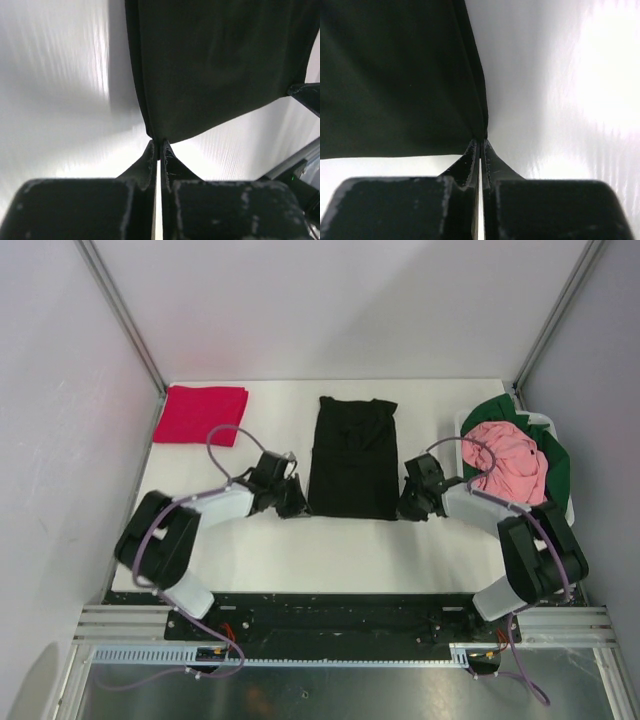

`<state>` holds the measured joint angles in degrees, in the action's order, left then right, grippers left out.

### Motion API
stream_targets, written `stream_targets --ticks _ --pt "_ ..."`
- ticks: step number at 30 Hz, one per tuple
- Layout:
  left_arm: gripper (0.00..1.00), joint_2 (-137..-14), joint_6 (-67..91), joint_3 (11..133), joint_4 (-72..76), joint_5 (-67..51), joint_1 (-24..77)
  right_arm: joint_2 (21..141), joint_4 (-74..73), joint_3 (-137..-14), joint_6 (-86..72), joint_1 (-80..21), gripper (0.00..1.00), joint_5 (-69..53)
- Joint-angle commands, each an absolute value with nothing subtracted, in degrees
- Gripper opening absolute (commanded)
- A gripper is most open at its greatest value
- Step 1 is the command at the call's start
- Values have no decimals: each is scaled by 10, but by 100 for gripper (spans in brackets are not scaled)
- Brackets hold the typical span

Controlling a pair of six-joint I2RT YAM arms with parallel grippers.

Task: Fold and stack the t-shirts
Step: Grab one side of the 2/3 rectangular tshirt with both arms

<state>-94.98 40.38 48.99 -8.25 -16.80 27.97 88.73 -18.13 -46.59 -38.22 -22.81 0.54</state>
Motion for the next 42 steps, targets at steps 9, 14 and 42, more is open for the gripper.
stream_targets --ticks 9,14,42 --pt "0 -679 476 260 -107 -177 334 714 -294 -347 -504 -403 1 -12" --pt "22 -626 465 248 -153 -192 353 669 -342 -344 -533 -446 14 -2" --pt "48 -1012 286 798 -210 -196 287 687 -316 -514 -408 -292 48 38"
